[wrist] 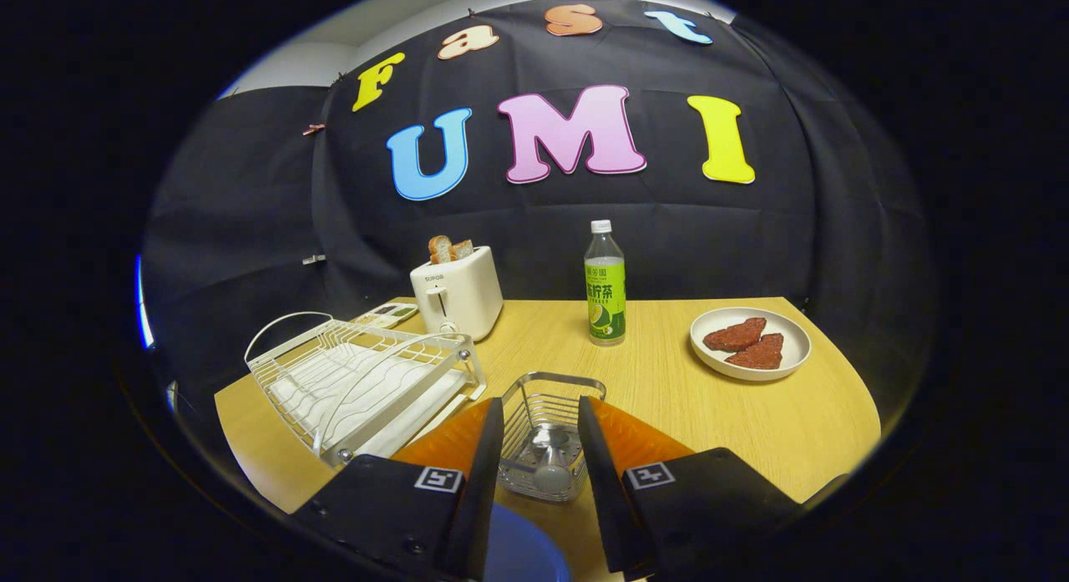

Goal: Take the plate from the dish rack, then take the spoon from the basket and place it into the plate.

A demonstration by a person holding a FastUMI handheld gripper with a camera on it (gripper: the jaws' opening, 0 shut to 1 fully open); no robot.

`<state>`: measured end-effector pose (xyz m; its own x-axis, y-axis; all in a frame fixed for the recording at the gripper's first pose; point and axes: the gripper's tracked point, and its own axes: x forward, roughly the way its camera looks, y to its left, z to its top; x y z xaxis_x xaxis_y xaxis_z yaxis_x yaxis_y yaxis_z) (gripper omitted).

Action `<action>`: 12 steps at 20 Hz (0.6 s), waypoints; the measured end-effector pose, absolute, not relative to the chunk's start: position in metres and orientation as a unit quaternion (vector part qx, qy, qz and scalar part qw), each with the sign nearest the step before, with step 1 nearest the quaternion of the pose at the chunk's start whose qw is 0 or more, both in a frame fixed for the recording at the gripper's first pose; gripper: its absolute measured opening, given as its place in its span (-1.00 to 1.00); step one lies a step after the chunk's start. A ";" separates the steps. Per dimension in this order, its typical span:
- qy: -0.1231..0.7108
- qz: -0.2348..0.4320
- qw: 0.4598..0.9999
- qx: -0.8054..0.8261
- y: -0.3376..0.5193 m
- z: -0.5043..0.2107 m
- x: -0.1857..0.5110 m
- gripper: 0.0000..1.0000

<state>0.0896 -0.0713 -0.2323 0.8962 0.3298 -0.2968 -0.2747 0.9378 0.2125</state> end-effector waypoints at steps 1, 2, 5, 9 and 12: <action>0.168 0.155 0.970 0.084 -0.069 -0.235 0.093 0.09; 0.172 0.153 0.970 0.084 -0.068 -0.239 0.093 -0.16; 0.177 0.142 0.970 0.090 -0.071 -0.241 0.101 -0.34; 0.192 0.129 0.967 0.106 -0.073 -0.239 0.105 -0.56; 0.205 0.138 0.963 0.107 -0.071 -0.232 0.103 -0.61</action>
<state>0.1035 -0.0715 -0.2324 0.8781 0.3091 -0.3652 -0.2212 0.9391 0.2629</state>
